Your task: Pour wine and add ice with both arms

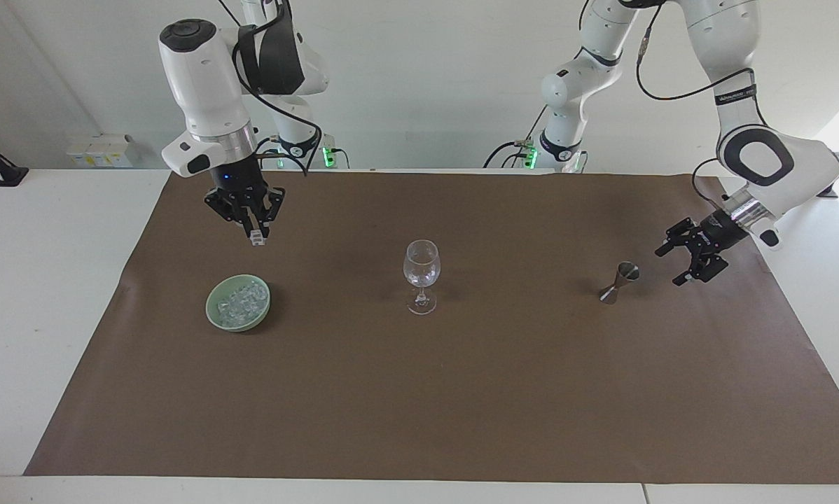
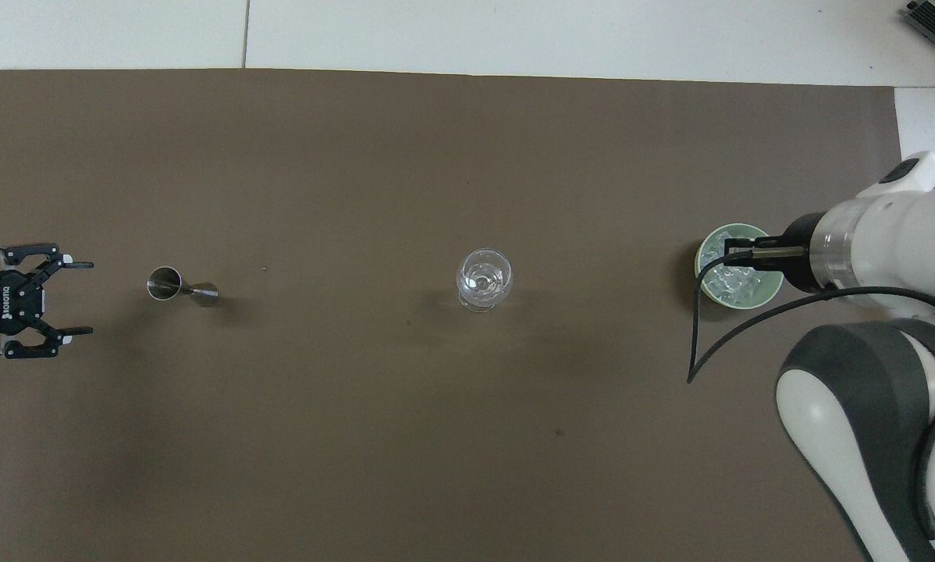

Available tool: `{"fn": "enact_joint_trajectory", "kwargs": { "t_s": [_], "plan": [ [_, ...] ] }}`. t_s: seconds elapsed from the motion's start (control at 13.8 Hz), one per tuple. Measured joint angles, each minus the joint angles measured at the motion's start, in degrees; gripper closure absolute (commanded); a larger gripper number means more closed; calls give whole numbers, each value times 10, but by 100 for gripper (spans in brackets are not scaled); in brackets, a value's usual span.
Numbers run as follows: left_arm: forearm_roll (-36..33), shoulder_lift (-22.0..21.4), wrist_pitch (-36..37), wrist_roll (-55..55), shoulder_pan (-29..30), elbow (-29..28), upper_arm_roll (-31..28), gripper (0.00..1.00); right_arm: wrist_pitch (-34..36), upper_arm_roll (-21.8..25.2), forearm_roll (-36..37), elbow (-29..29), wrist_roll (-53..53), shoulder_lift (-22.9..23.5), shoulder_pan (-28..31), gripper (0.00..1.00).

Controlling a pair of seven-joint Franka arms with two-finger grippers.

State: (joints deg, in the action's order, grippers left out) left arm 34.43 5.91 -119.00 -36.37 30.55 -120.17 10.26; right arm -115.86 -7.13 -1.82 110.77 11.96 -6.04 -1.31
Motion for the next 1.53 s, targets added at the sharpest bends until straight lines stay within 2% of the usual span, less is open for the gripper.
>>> {"fn": "enact_joint_trajectory", "kwargs": {
  "t_s": [0.22,0.44,0.8,1.09,1.38,1.53],
  "plan": [
    [-54,-7,7,61,-1,32,2,0,-19,-3,-44,-2,54,7,-42,100],
    [-112,-20,9,133,-2,50,3,0,-72,-4,-71,-2,67,13,-71,100],
    [-197,-43,68,217,-2,108,3,0,-143,-5,-101,-2,129,37,-136,100],
    [-209,-70,116,250,-2,133,4,0,-187,-6,-102,-2,172,61,-176,100],
    [-237,-77,163,309,-6,166,5,0,-195,-7,-102,-2,206,76,-201,100],
    [-244,-78,176,328,-43,178,-15,0,-195,-8,-102,-2,225,81,-211,100]
  ]
}}
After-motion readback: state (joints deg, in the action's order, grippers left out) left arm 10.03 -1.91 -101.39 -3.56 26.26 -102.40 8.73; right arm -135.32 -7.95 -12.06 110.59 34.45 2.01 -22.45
